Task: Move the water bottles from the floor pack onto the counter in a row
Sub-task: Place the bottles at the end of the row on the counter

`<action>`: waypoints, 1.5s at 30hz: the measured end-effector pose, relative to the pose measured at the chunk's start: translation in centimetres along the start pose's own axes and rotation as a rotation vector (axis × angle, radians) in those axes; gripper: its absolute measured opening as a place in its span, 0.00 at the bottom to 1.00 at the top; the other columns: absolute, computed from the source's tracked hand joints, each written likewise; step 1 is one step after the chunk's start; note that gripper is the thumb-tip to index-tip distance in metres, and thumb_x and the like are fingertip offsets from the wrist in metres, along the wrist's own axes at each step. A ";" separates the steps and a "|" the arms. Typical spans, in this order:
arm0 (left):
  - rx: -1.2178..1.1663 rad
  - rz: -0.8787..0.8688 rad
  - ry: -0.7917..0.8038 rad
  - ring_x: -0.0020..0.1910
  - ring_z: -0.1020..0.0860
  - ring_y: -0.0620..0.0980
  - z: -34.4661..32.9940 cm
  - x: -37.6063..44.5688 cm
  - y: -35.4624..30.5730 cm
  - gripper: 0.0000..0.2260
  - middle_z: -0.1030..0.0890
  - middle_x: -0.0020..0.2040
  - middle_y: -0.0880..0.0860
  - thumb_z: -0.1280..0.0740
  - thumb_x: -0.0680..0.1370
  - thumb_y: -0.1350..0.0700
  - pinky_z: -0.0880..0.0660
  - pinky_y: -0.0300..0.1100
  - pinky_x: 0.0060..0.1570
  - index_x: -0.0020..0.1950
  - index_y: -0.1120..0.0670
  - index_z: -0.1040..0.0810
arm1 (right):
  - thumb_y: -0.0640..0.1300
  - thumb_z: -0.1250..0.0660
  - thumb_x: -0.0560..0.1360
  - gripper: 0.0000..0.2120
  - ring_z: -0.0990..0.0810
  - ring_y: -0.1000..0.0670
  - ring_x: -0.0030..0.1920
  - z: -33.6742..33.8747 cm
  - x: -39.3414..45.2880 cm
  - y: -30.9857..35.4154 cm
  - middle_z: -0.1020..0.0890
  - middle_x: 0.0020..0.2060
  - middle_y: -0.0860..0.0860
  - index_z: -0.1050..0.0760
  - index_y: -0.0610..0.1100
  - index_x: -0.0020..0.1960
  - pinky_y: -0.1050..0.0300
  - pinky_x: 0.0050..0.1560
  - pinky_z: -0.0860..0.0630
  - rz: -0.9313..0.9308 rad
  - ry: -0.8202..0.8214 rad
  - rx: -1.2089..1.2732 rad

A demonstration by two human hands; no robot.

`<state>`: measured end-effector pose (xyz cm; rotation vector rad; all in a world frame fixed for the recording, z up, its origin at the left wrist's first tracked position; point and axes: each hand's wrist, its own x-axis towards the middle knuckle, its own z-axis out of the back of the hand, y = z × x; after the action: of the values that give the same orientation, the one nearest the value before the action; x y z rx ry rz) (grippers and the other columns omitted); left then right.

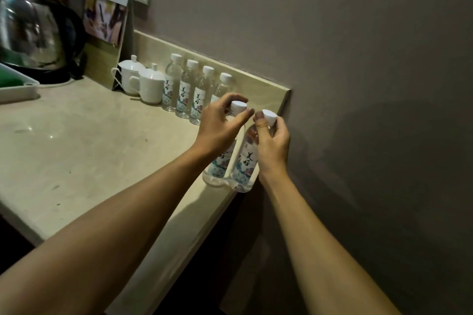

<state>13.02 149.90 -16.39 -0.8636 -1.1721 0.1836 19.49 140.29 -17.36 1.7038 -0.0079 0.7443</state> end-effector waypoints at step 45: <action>0.148 0.210 0.479 0.57 0.24 0.52 2.1 0.1 12.7 0.28 0.23 0.58 0.53 0.21 0.67 0.50 0.23 0.49 0.57 0.64 0.53 0.27 | 0.52 0.27 0.70 0.27 0.22 0.43 0.60 -4.7 -2.0 -6.4 0.21 0.59 0.45 0.34 0.43 0.62 0.42 0.57 0.23 -0.416 -0.182 -0.860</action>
<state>15.08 159.62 -24.65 -0.8405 -0.6136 0.2169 18.19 145.46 -23.51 0.8928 -0.0852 0.2045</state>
